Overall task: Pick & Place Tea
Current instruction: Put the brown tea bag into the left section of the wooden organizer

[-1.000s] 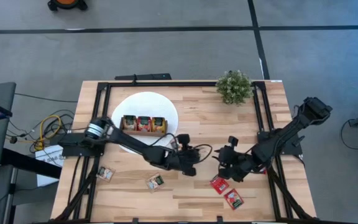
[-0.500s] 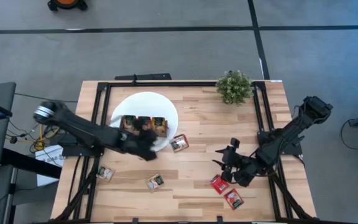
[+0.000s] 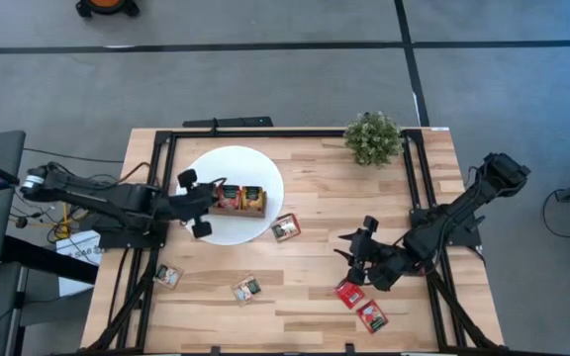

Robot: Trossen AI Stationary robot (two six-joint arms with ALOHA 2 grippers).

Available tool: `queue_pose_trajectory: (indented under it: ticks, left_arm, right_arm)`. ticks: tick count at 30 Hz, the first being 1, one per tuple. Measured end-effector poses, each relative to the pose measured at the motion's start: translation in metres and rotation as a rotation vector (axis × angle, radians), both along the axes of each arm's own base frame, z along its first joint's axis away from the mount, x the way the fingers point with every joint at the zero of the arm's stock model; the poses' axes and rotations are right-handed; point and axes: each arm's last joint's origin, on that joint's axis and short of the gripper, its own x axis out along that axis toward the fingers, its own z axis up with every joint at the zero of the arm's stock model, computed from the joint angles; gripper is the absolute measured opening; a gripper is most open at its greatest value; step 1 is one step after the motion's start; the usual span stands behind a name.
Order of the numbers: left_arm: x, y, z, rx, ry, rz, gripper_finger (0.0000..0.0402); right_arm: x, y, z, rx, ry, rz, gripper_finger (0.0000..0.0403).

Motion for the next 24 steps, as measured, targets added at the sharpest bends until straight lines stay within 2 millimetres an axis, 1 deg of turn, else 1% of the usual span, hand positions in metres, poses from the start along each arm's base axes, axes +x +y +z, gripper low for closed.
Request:
queue_pose_trajectory:
  ticks: [6, 8, 15, 19, 24]
  left_arm:
    - [0.005, 0.014, -0.005, -0.007, 0.041, 0.074, 0.0000]
    - [0.006, 0.018, -0.010, -0.007, 0.081, 0.094, 0.0000]
    - [0.017, 0.027, -0.023, -0.049, 0.184, 0.101, 0.0000]
    - [0.020, 0.029, -0.021, -0.049, 0.224, 0.115, 0.0000]
    - [0.017, 0.029, -0.014, -0.063, 0.191, 0.134, 0.0000]
  right_arm:
    - [0.003, 0.003, 0.002, 0.005, -0.014, 0.049, 0.0165]
    - [0.004, 0.004, 0.003, 0.000, -0.017, 0.057, 0.0164]
    - [0.004, 0.004, 0.003, 0.003, -0.015, 0.063, 0.0166]
    - [0.004, 0.004, 0.003, 0.004, -0.016, 0.063, 0.0165]
    - [0.004, 0.004, 0.003, 0.015, -0.007, 0.075, 0.0164]
